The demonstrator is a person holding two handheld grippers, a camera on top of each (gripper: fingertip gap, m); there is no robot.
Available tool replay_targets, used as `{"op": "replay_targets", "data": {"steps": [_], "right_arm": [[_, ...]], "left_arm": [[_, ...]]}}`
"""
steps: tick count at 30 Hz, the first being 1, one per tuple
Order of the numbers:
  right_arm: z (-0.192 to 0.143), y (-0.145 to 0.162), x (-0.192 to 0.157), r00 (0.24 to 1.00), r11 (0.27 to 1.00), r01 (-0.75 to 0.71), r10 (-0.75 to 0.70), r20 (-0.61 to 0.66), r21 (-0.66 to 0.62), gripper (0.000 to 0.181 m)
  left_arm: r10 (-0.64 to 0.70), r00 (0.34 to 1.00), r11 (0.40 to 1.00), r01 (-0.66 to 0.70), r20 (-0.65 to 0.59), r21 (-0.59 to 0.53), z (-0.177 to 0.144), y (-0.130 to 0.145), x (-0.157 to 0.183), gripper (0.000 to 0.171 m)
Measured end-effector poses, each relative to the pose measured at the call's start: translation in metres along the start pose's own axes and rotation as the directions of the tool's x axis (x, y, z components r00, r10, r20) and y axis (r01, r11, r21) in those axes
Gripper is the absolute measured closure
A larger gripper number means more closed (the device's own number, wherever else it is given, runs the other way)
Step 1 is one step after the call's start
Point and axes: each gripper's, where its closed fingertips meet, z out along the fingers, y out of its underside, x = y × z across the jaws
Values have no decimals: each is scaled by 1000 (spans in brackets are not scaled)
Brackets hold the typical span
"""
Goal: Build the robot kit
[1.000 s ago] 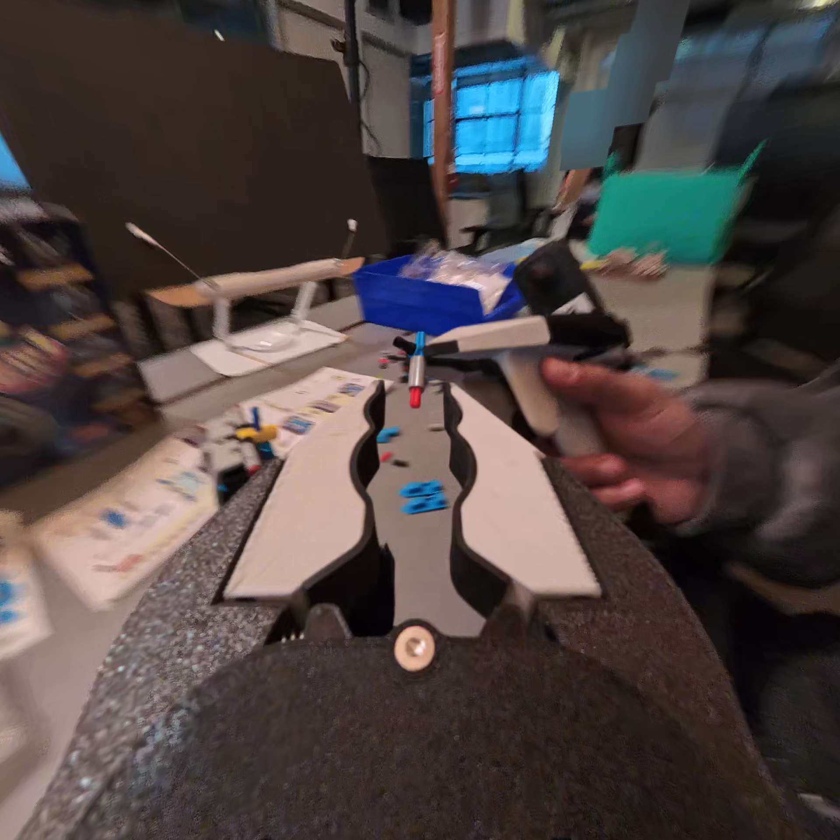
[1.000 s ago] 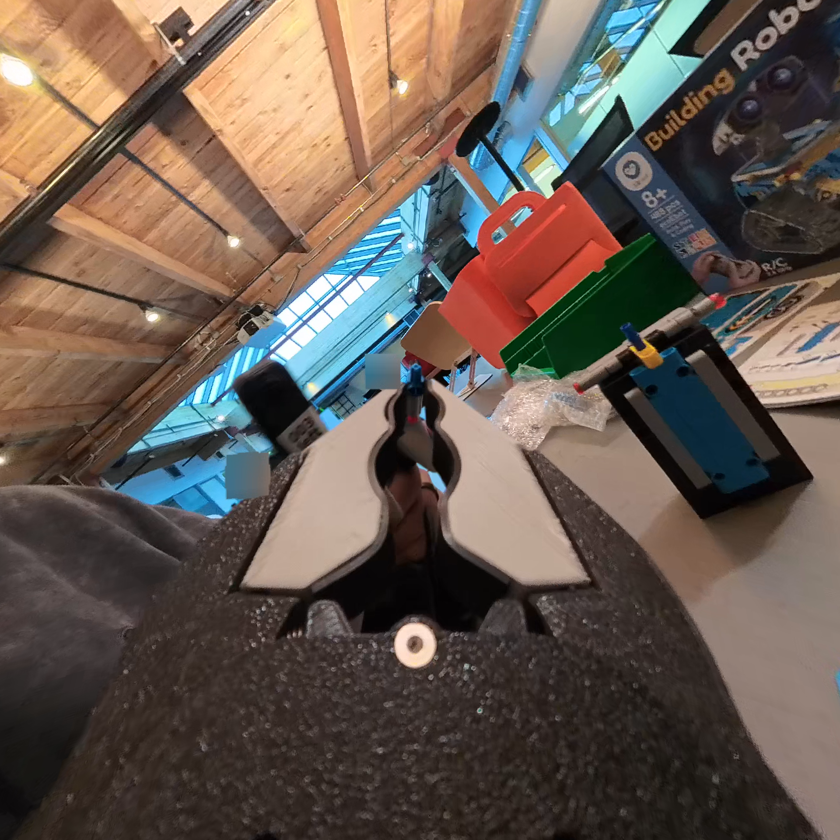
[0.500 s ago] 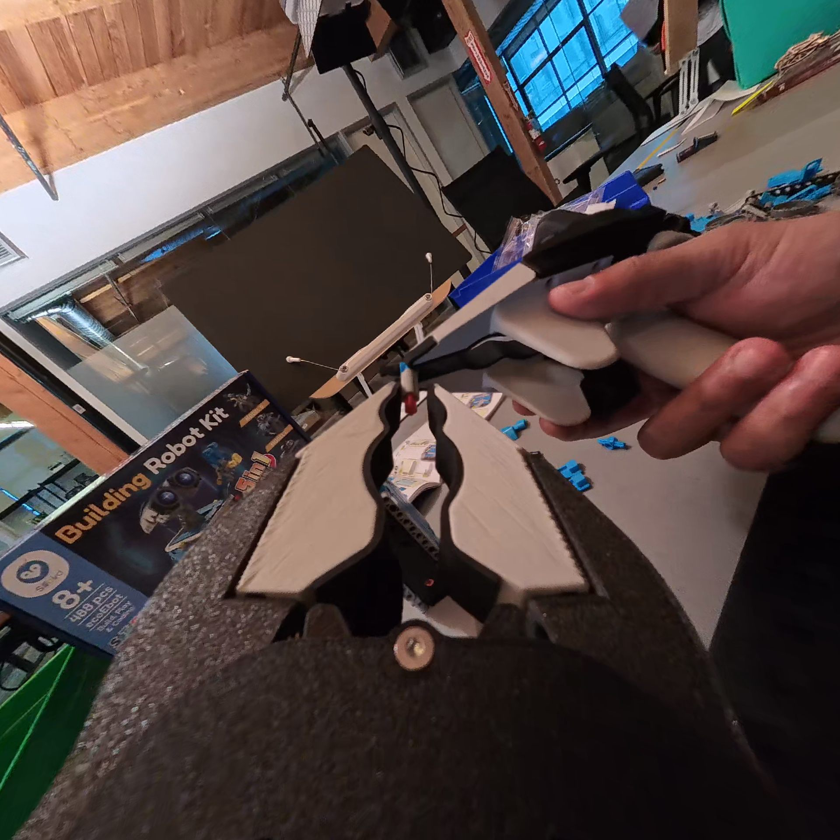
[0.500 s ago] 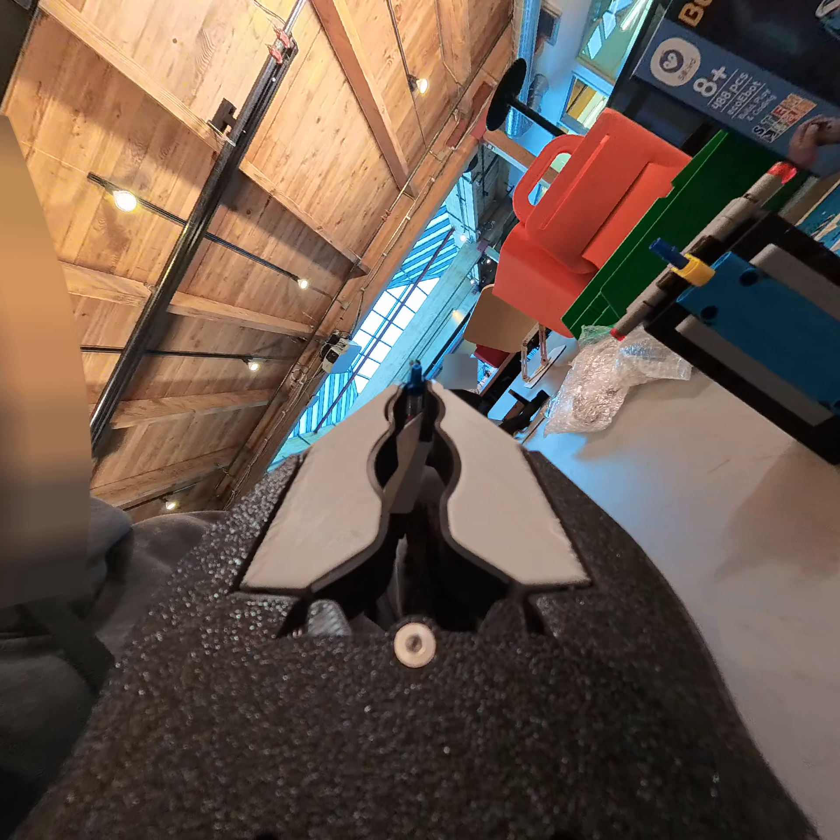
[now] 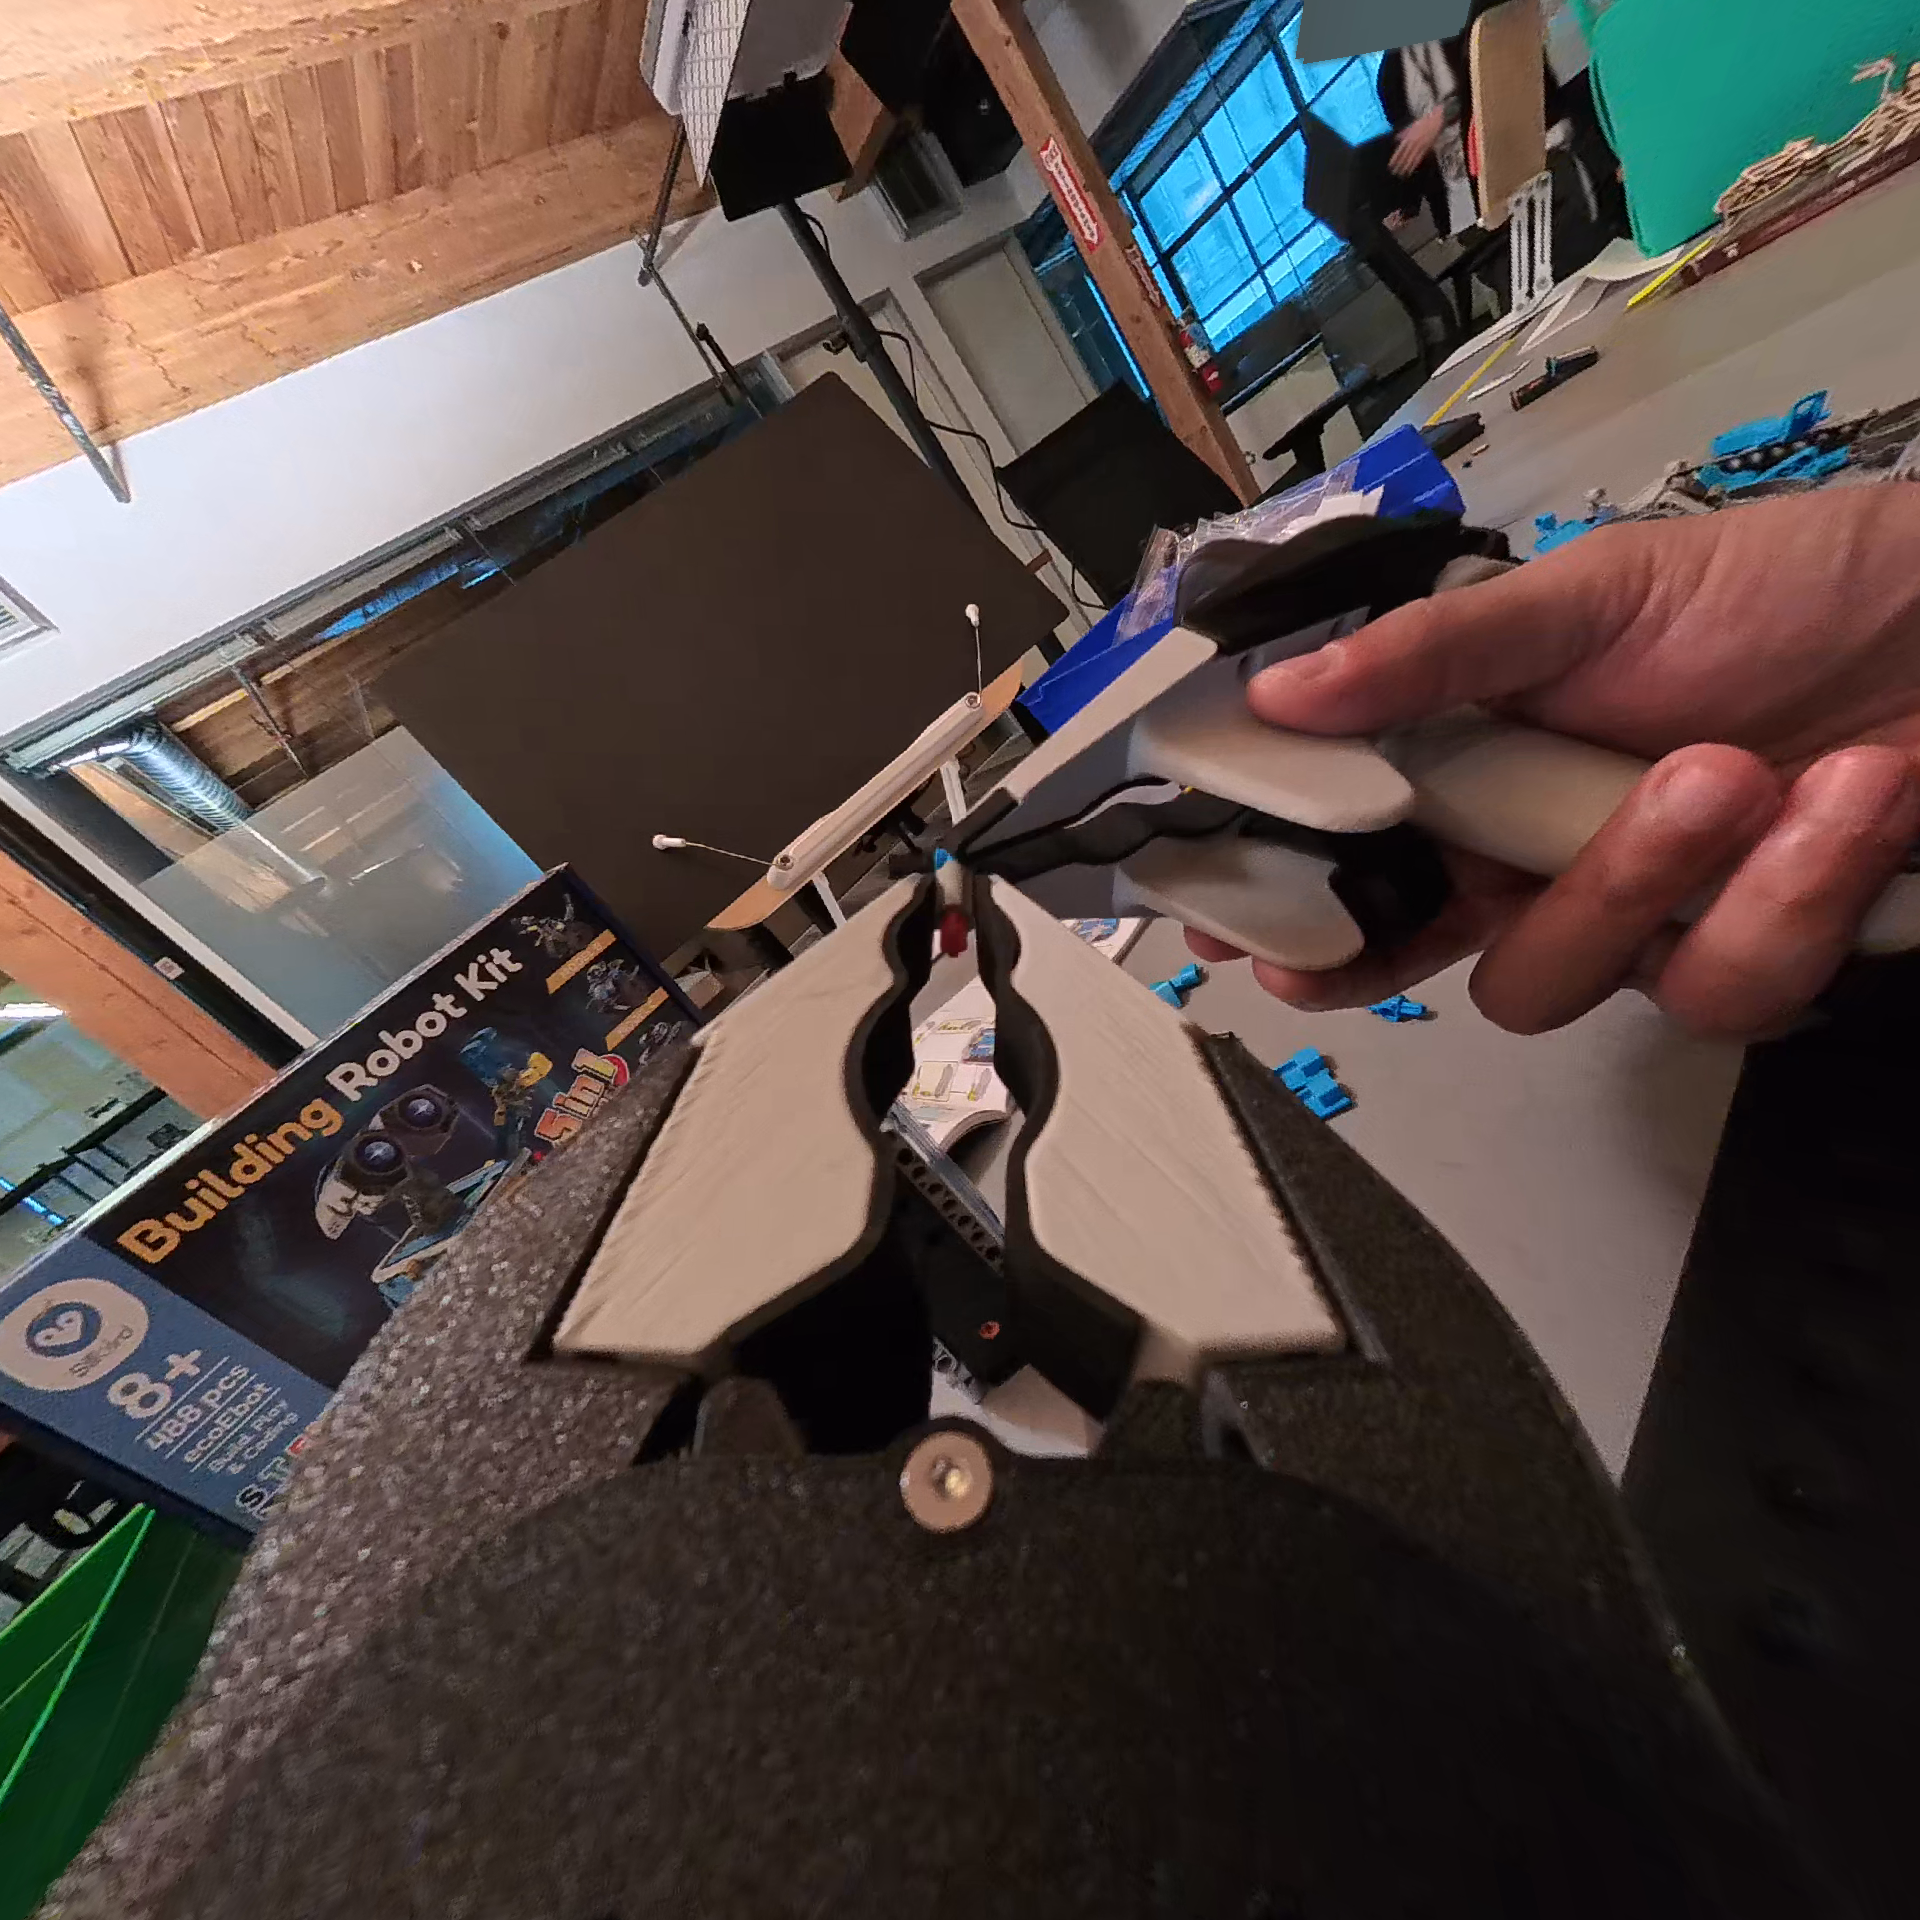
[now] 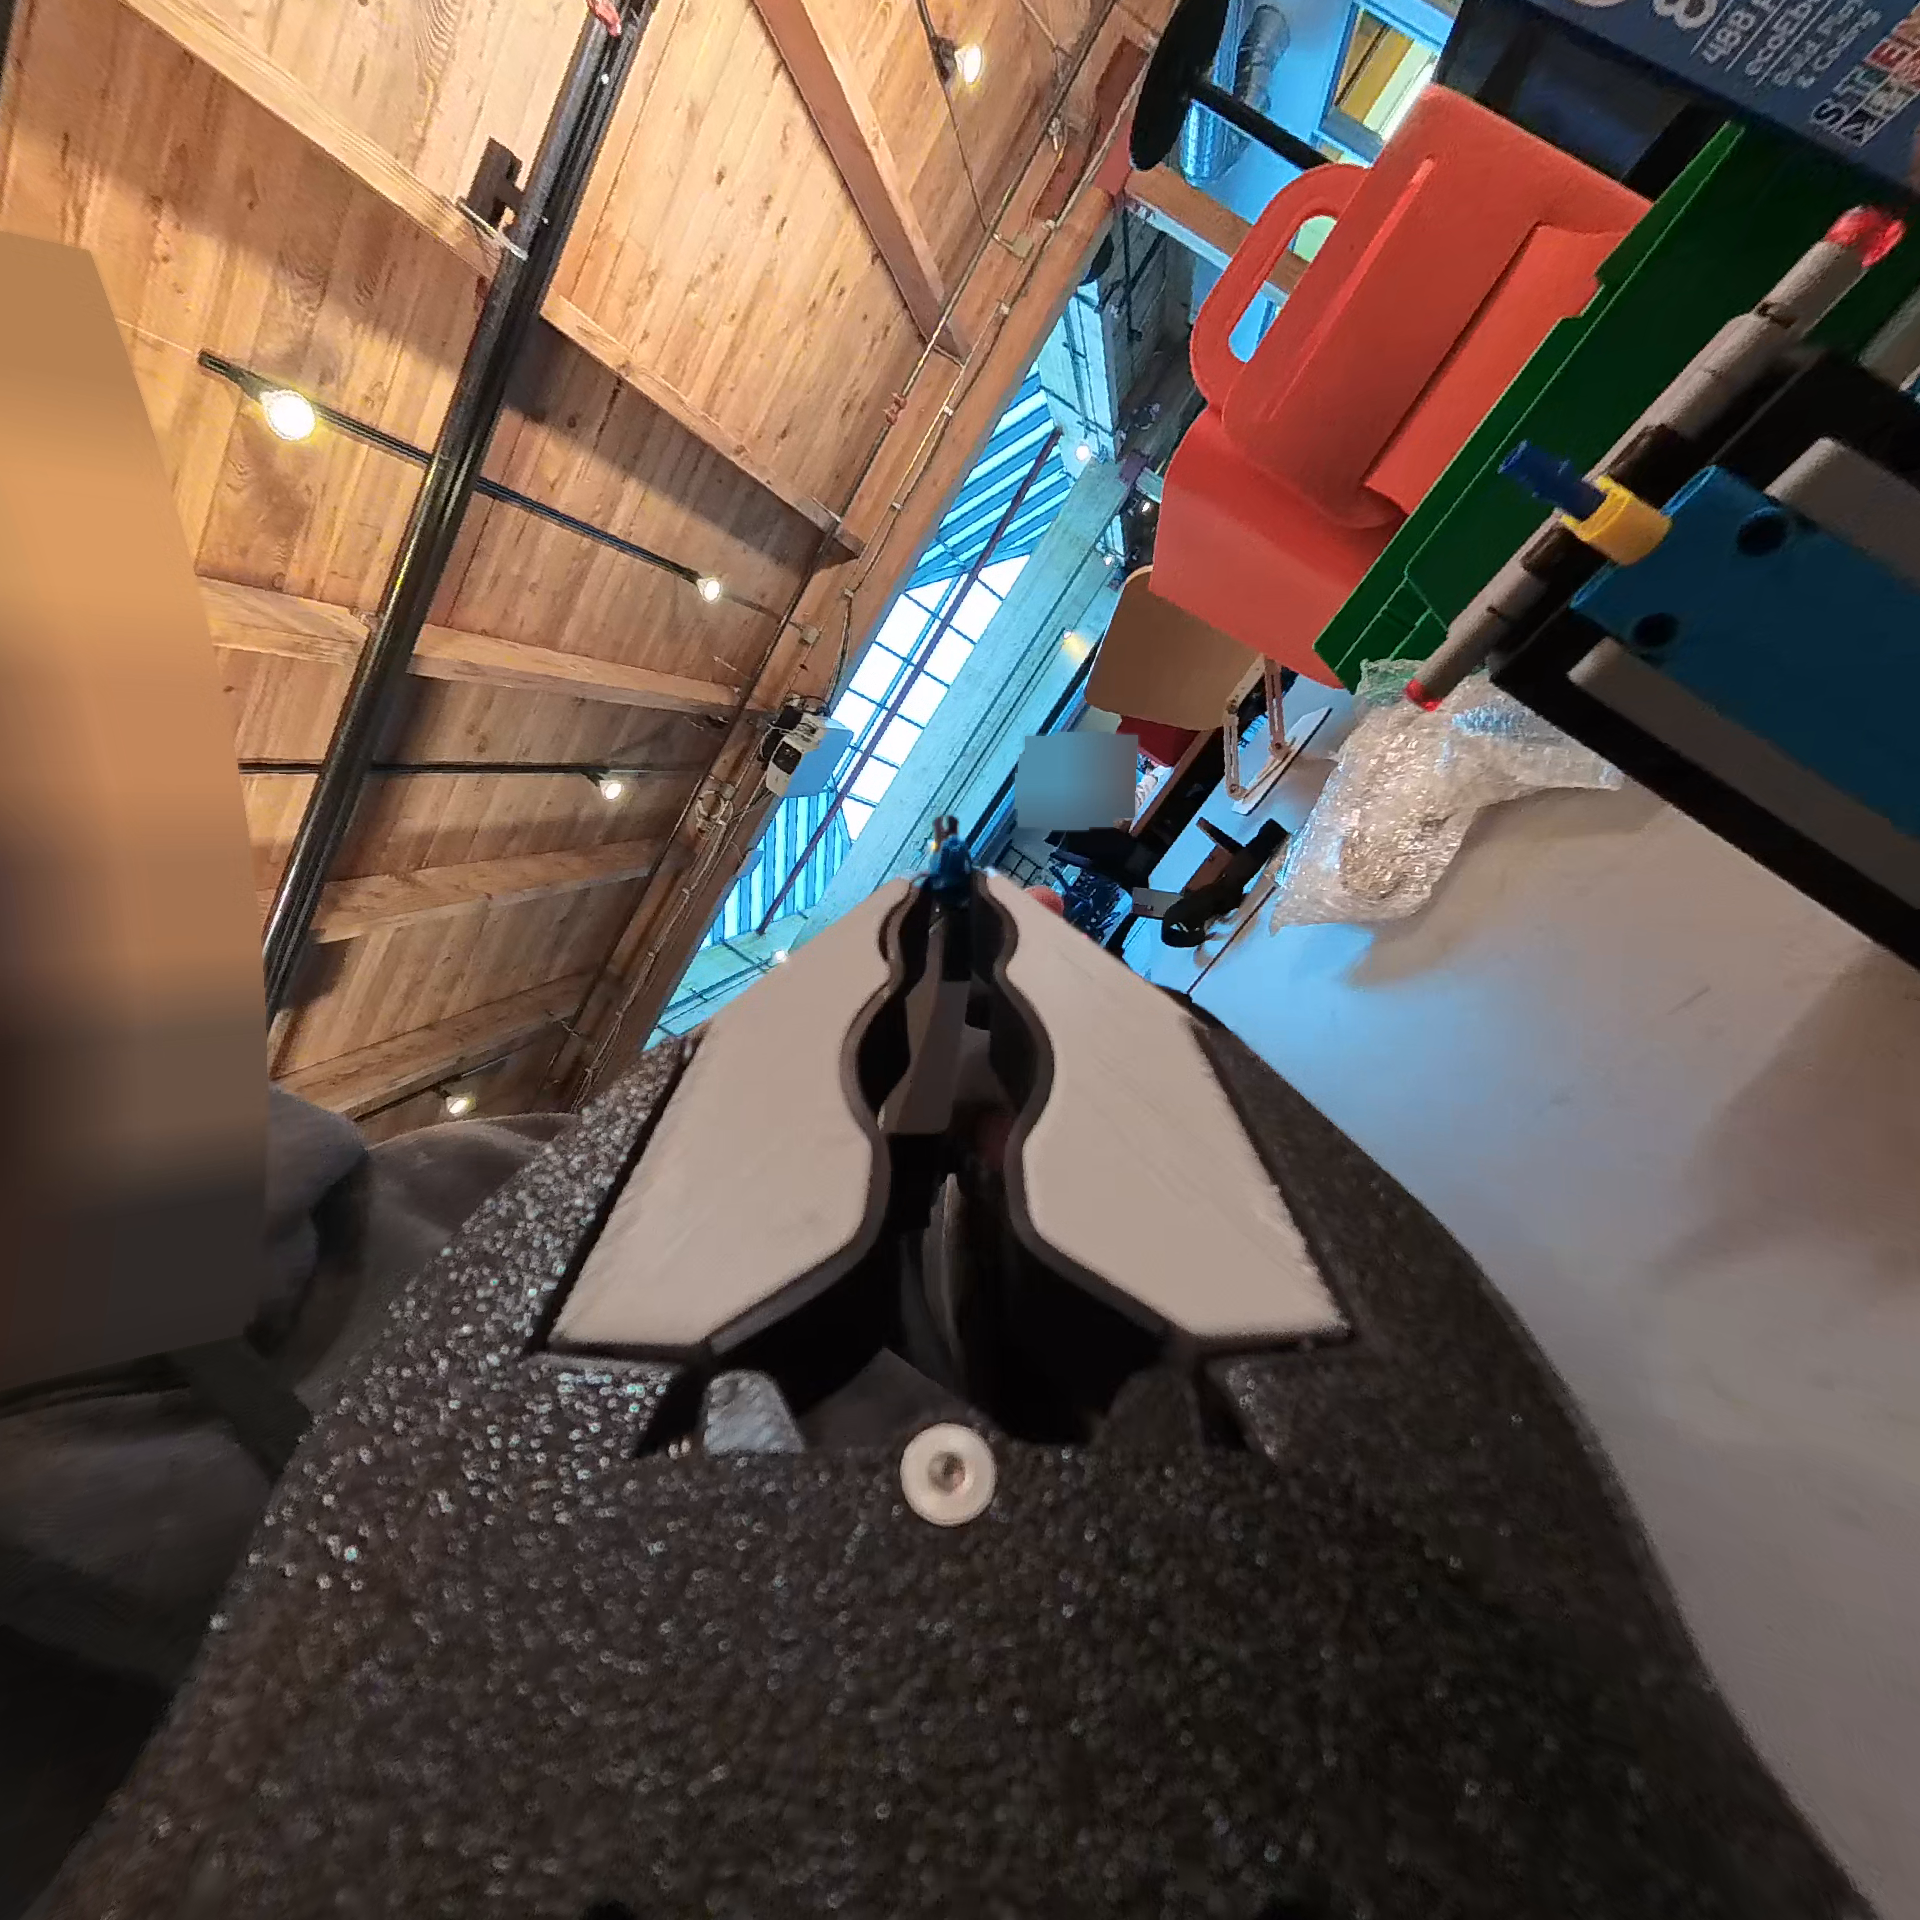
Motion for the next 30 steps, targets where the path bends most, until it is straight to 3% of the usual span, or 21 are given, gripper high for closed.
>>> {"op": "replay_targets", "data": {"steps": [3, 6, 7, 10, 11, 14, 18, 22, 30], "right_arm": [[-1, 1, 3, 1000, 999, 20, -20, -13, -35, 174], [-19, -22, 15, 967, 972, 199, -215, -133, -125, 162], [-33, -39, 25, 918, 940, 294, -329, -223, -174, 157], [-88, -74, 61, 637, 763, 462, -640, -430, -451, 163], [-102, -70, 71, 570, 704, 437, -698, -434, -559, 162], [-128, -34, 99, 482, 556, 331, -794, -371, -762, 154], [-137, -7, 120, 451, 424, 264, -848, -277, -866, 155], [-141, -14, 123, 483, 474, 251, -817, -315, -844, 162], [-144, -2, 131, 513, 446, 222, -810, -285, -867, 164]], "left_arm": [[-52, 997, 999, 51, -55, -12, 0, 4, 1, 165], [-128, 991, 991, 126, -39, -55, 2, 20, -11, 165], [-154, 987, 986, 151, -44, -65, 2, 27, -12, 165], [-202, 973, 976, 191, -110, -106, 3, 47, -5, 165], [-211, 969, 973, 196, -126, -121, 5, 50, -2, 165], [-242, 954, 960, 209, -177, -186, 10, 63, 11, 165], [-280, 935, 942, 225, -217, -249, 13, 77, 20, 165], [-349, 911, 915, 282, -217, -290, 15, 85, 19, 165], [-384, 891, 896, 297, -241, -330, 17, 92, 26, 165]]}}
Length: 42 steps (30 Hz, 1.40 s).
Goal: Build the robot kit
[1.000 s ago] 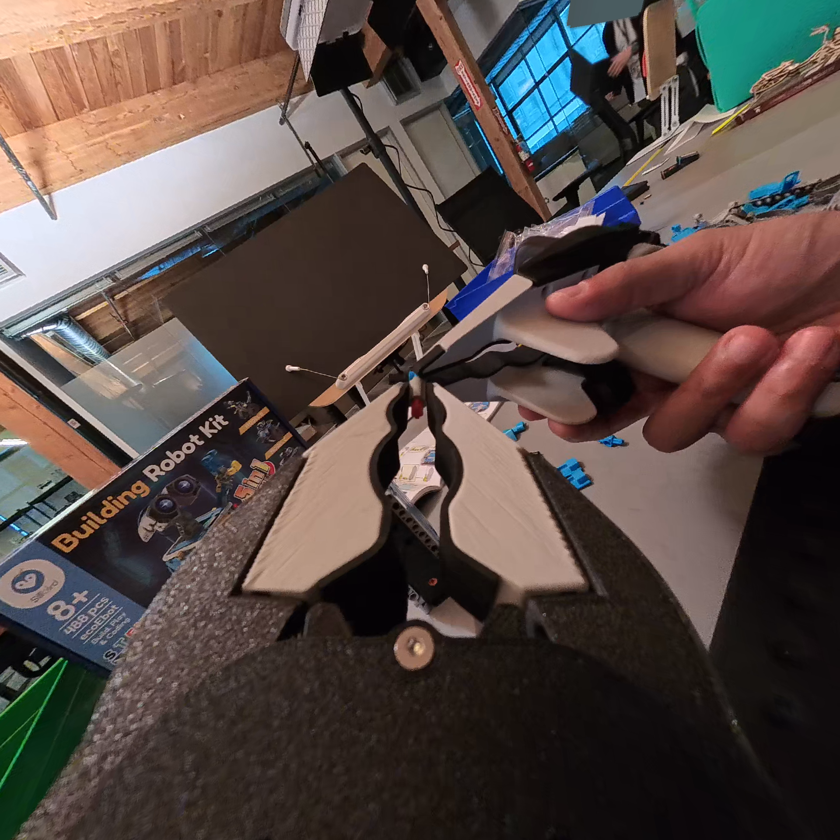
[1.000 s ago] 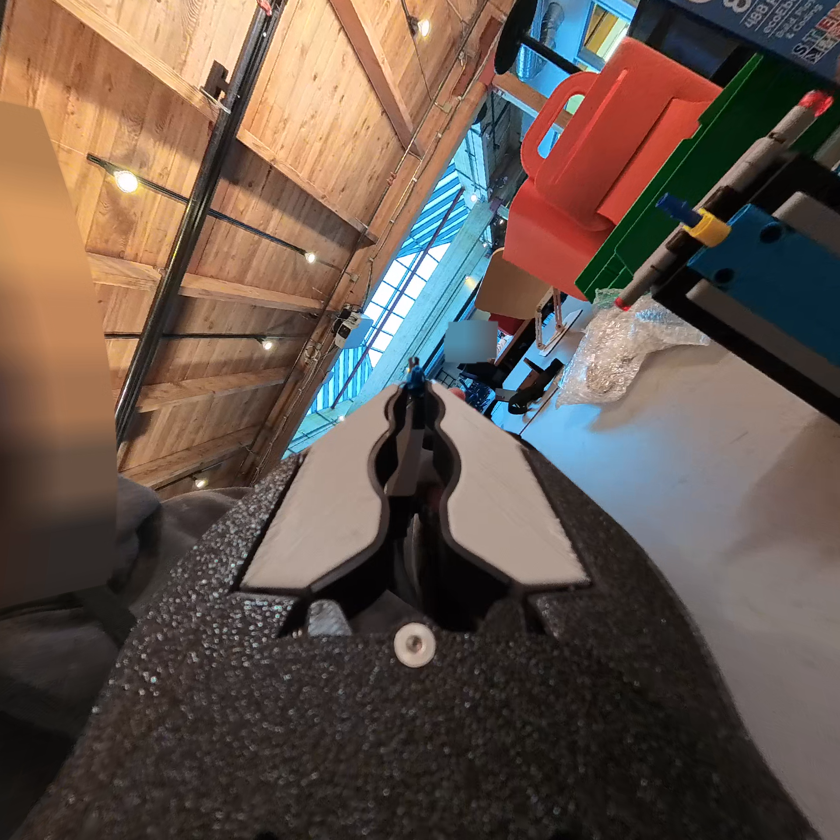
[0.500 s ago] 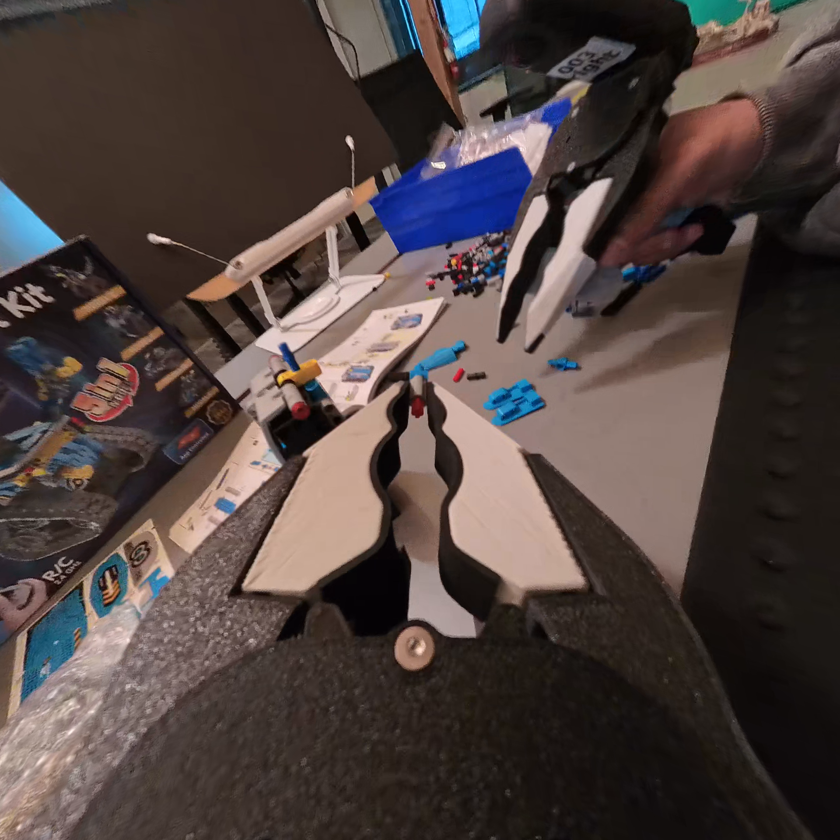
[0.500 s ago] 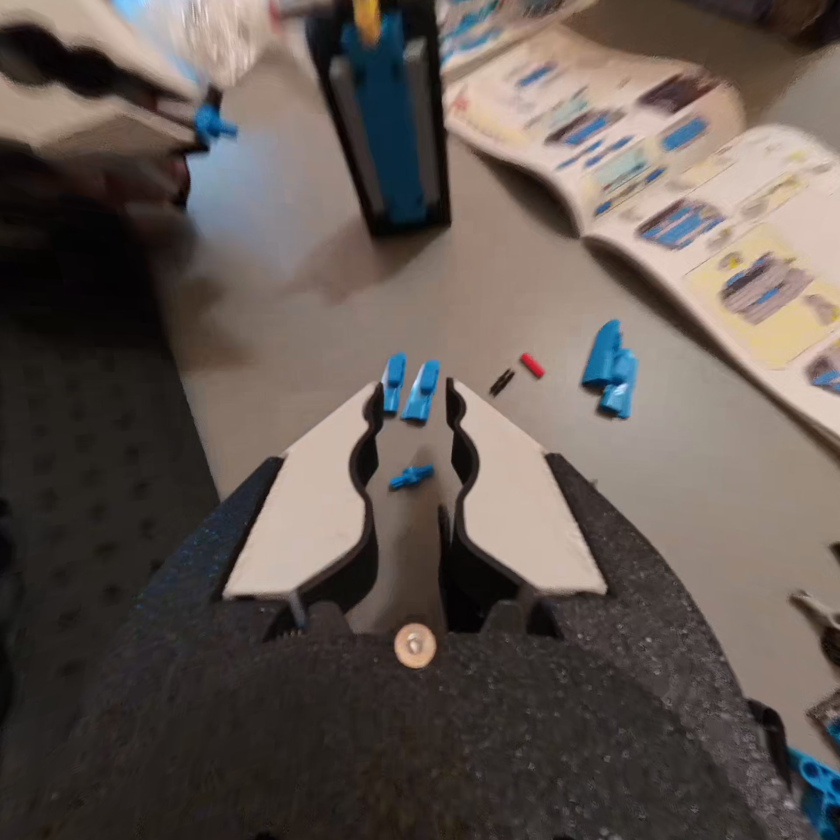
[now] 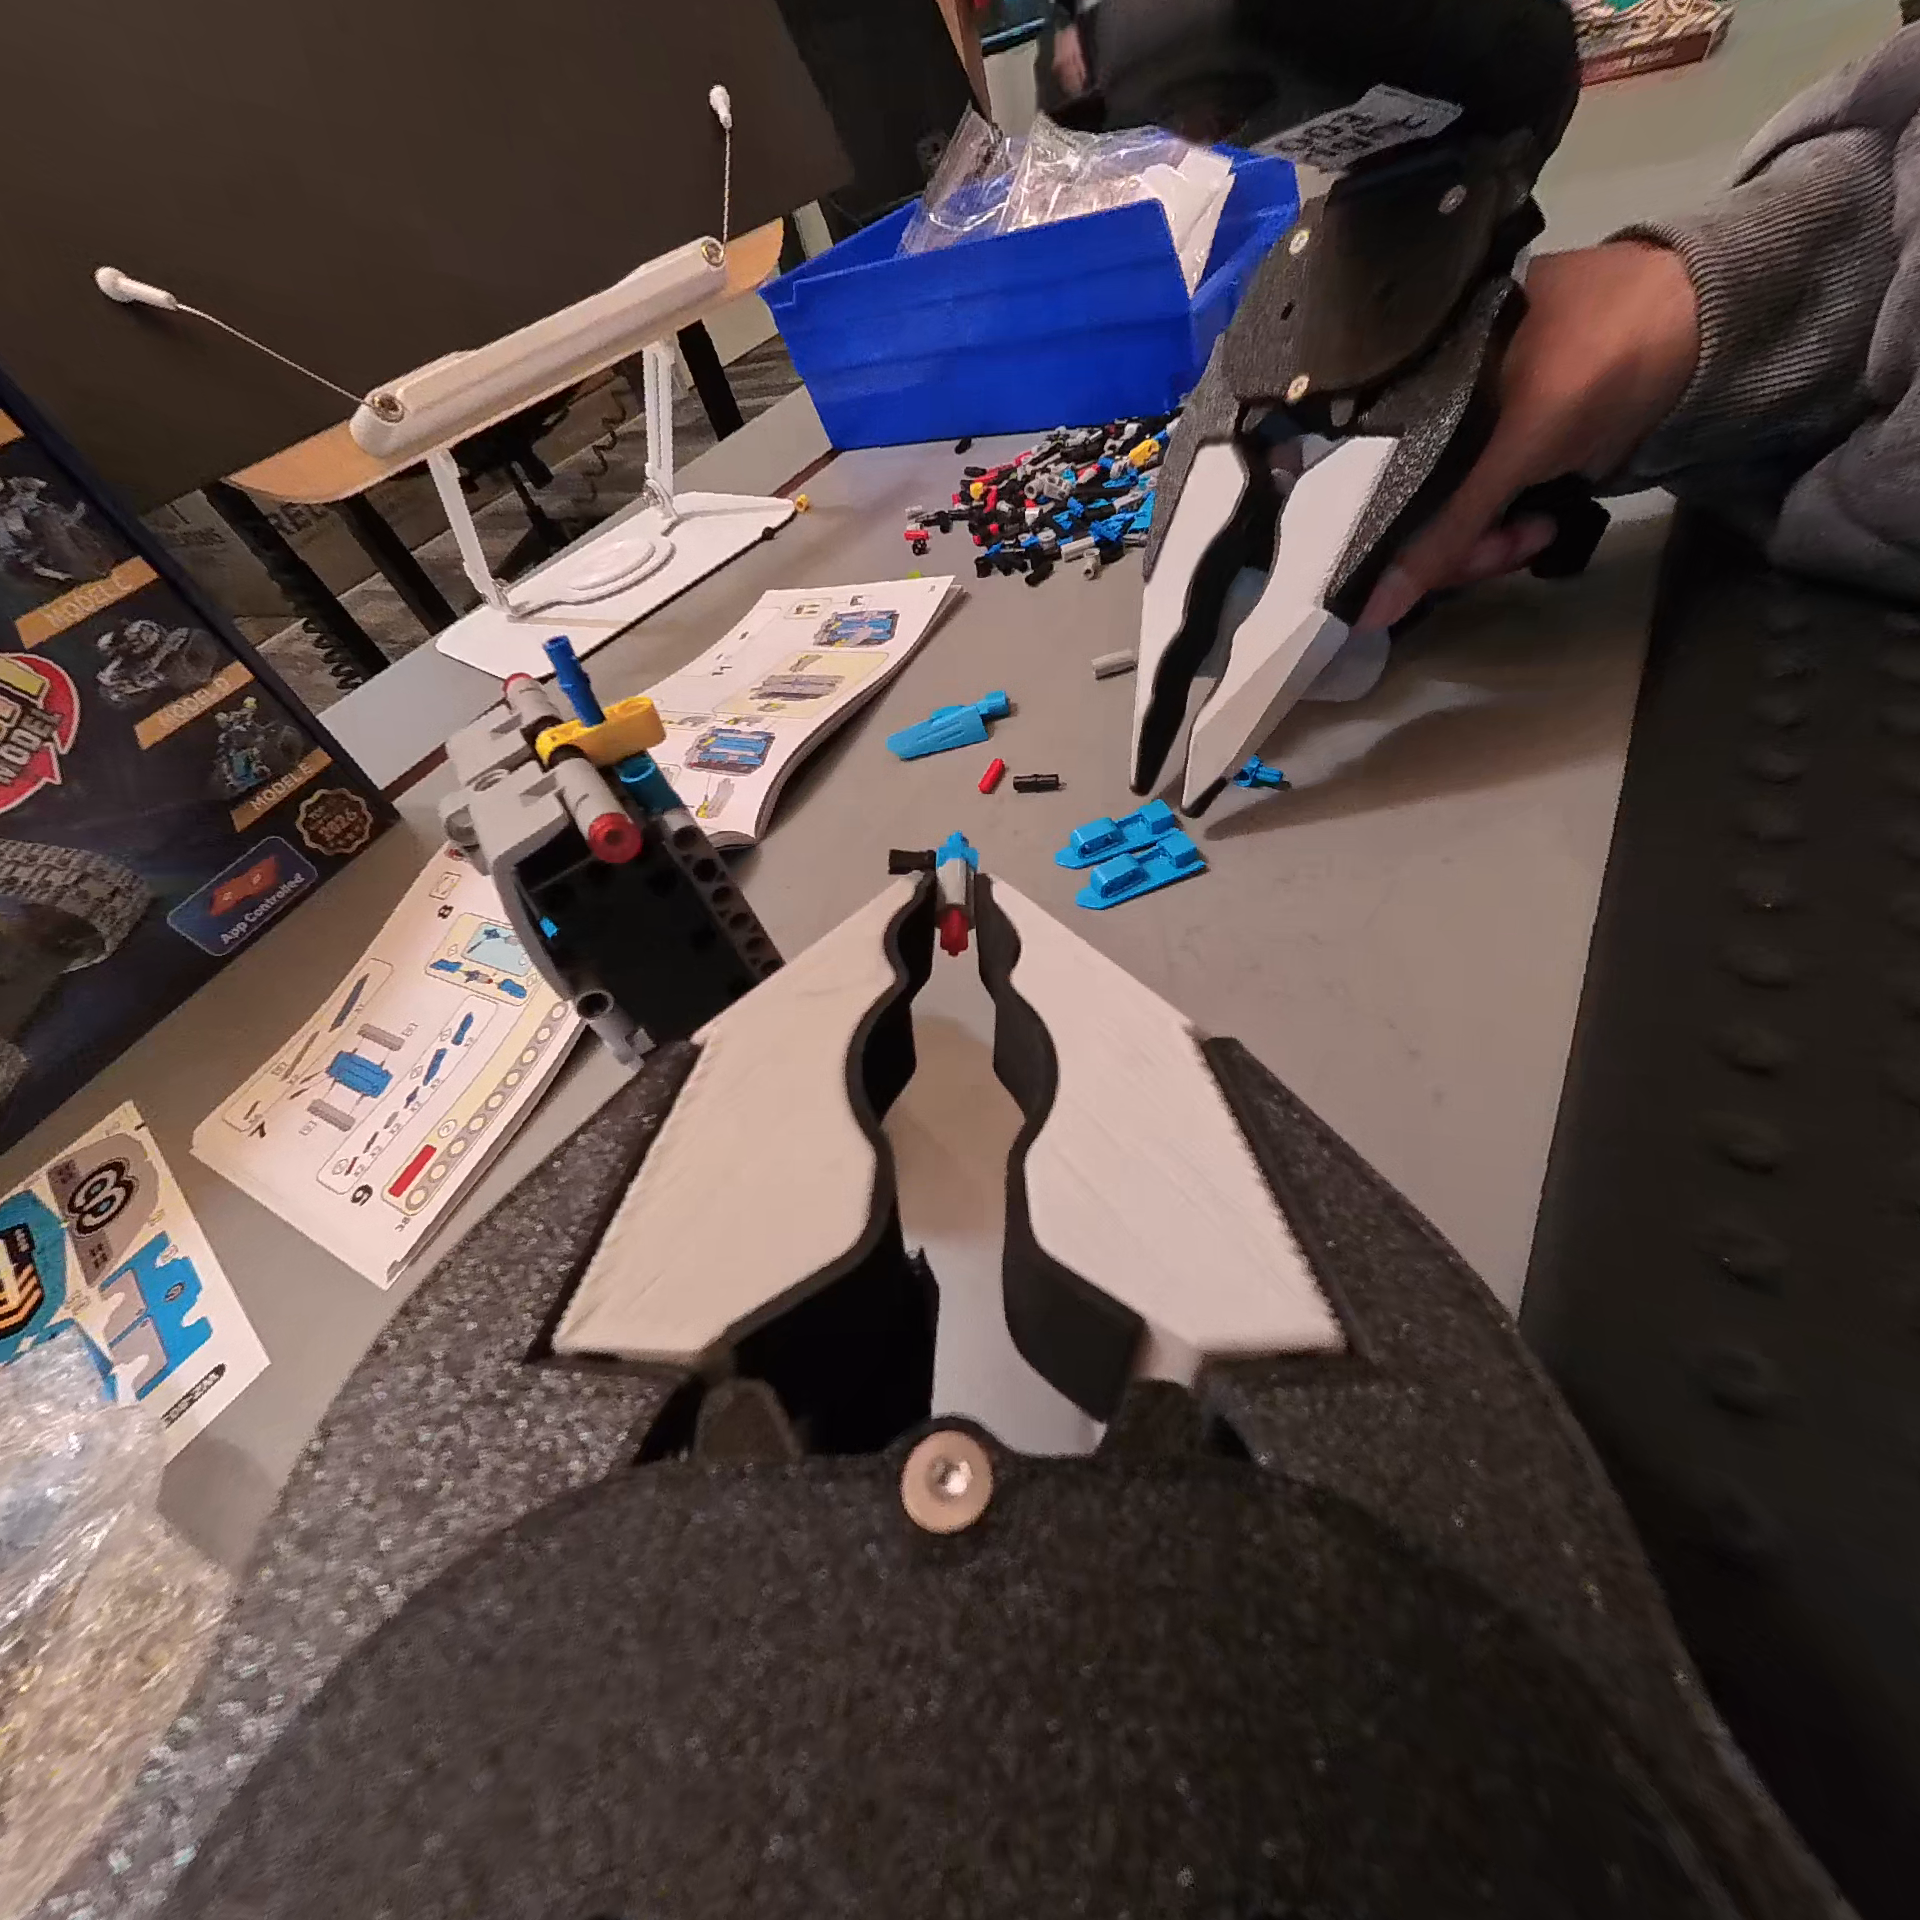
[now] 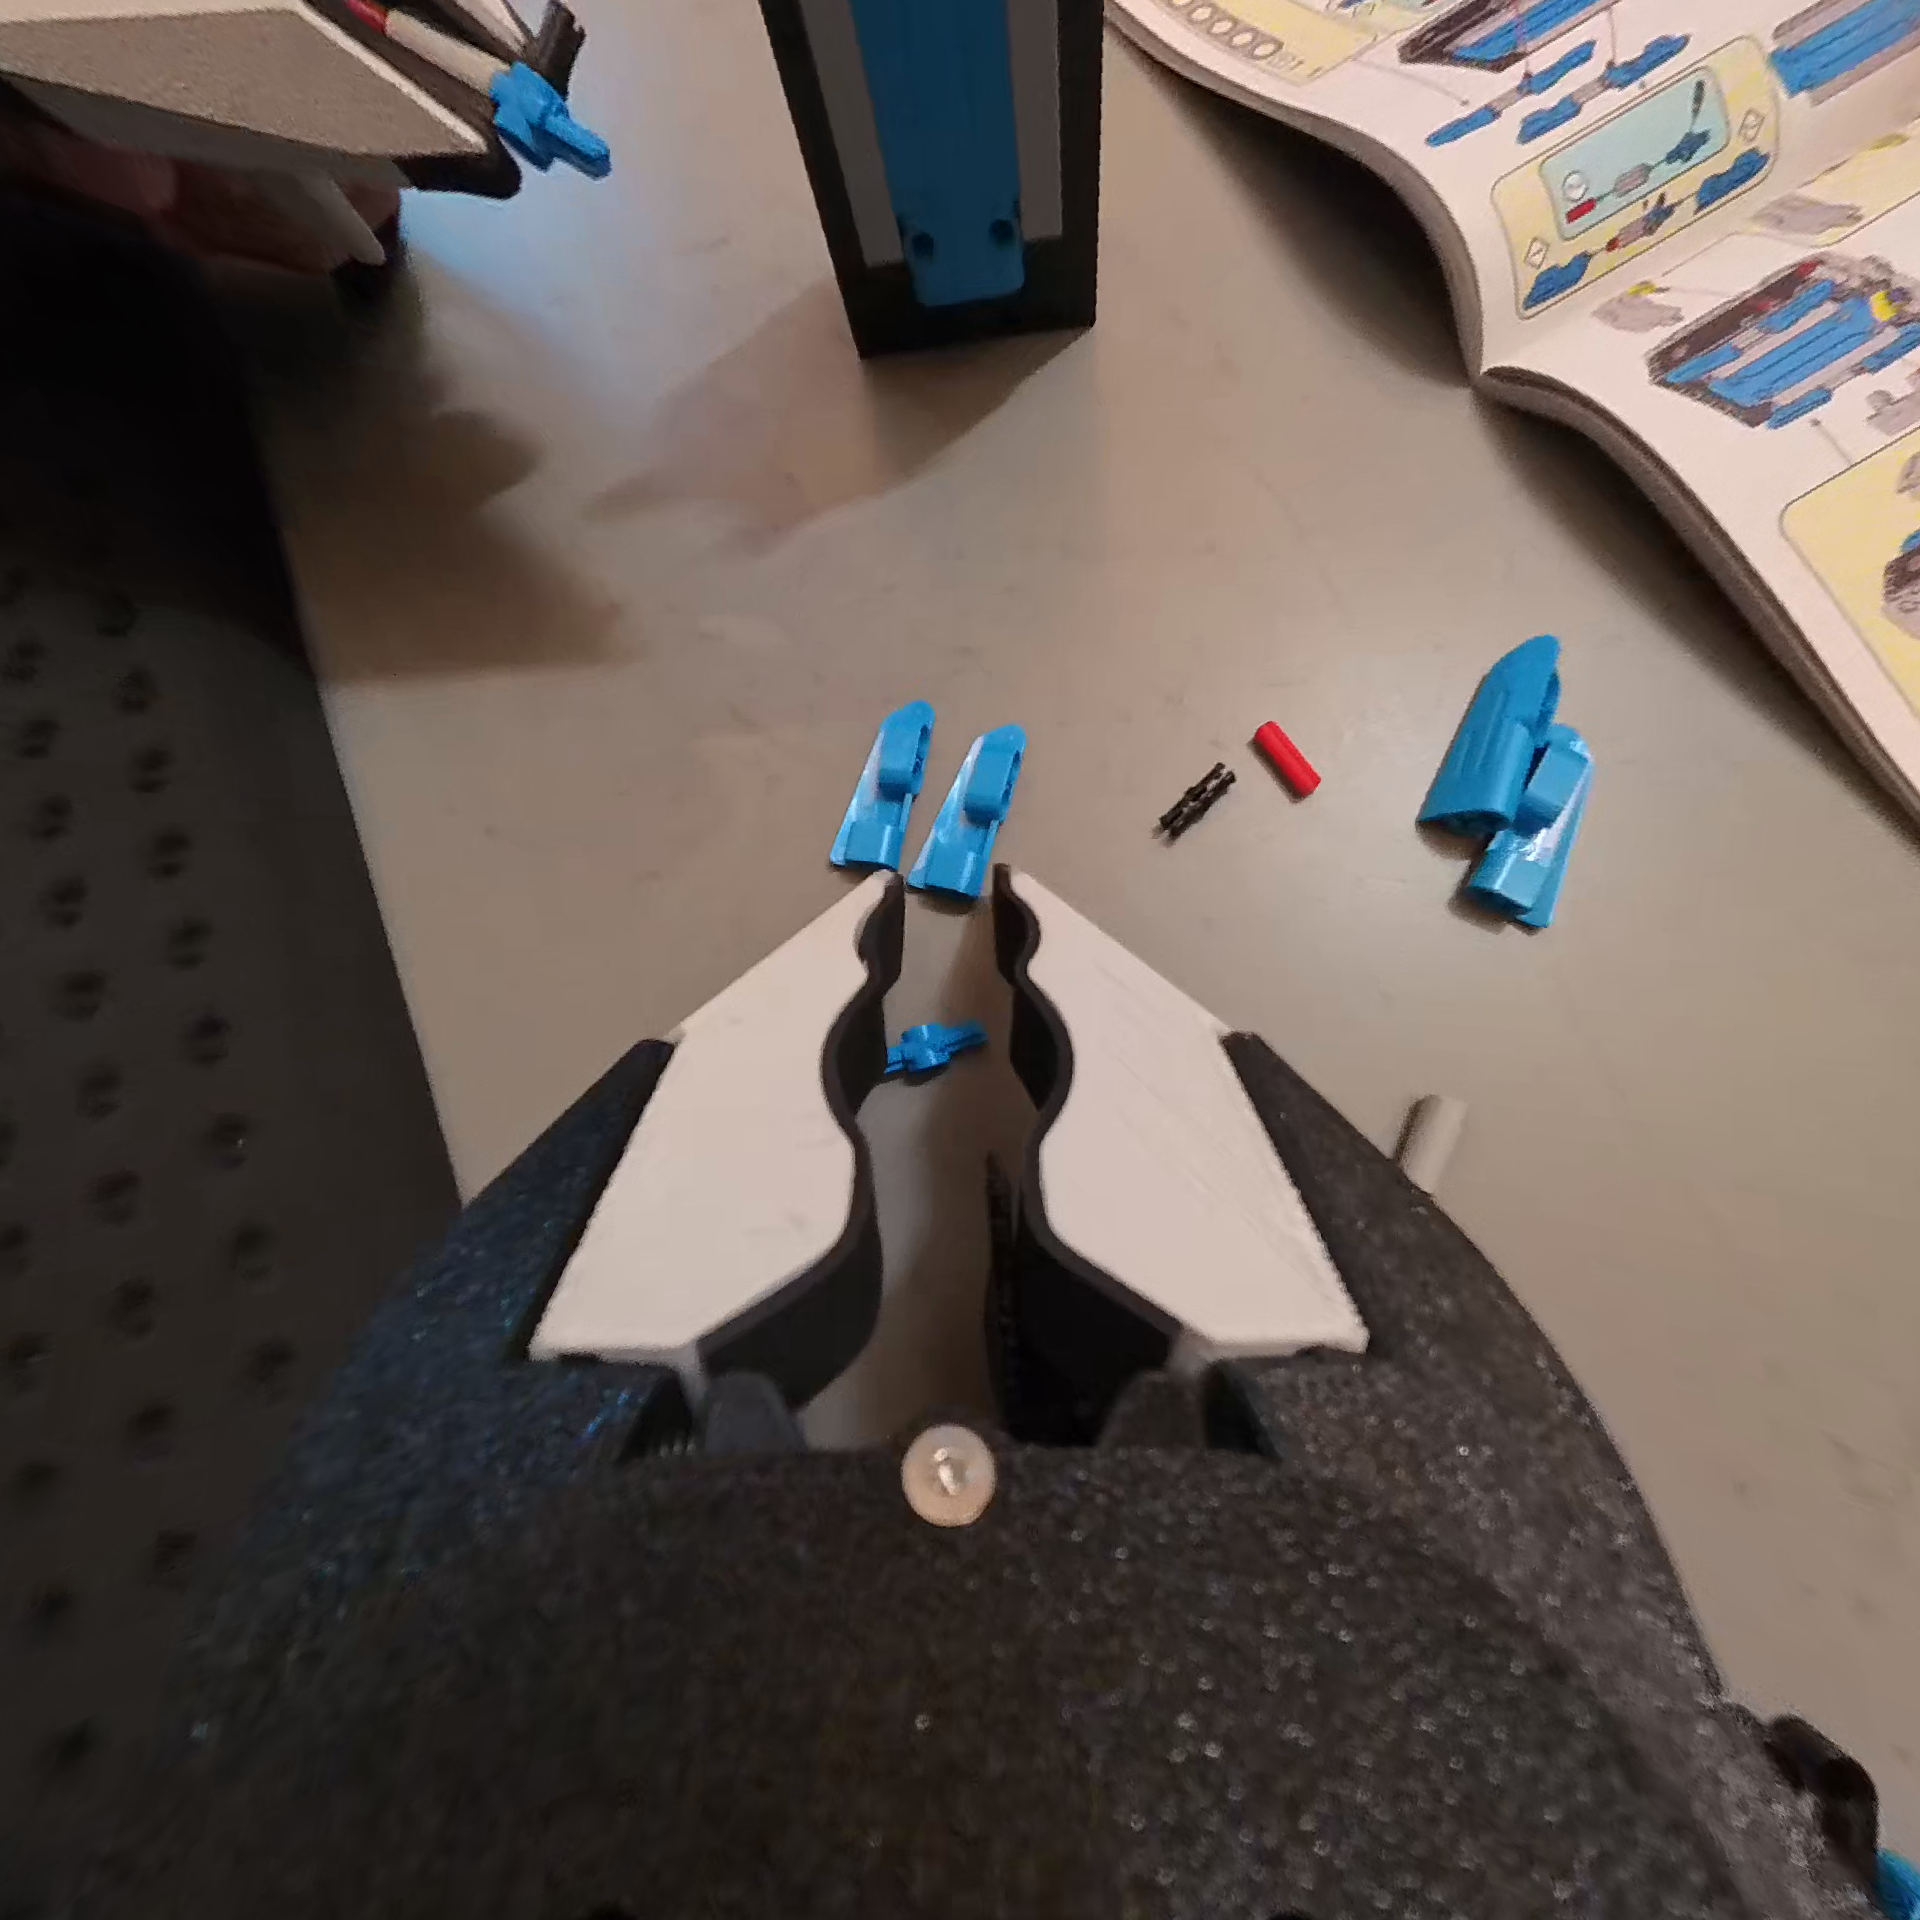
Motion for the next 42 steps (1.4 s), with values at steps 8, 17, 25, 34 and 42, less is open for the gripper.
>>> {"op": "replay_targets", "data": {"steps": [8, 17, 25, 34, 42], "right_arm": [[-1, -6, -1, 1000, 1000, 1, -1, 12, 29, 167], [2, -2, 0, 1000, 1000, 17, -17, 10, 12, 168], [0, -4, -3, 1000, 1000, 26, -26, 16, 16, 172], [14, -14, 5, 997, 996, -66, 63, -54, -60, 167], [15, -6, 5, 990, 987, -49, 27, -139, -156, 172]], "left_arm": [[-25, 1000, 1000, 25, -6, 5, 0, 0, -2, 165], [-41, 999, 999, 41, -20, -1, 1, 1, -1, 165], [-35, 999, 999, 35, -23, -3, 1, 1, 0, 165], [-29, 999, 1000, 29, -30, -4, 1, 1, 2, 165], [-18, 999, 1000, 18, -31, 5, -2, -1, 3, 165]]}}
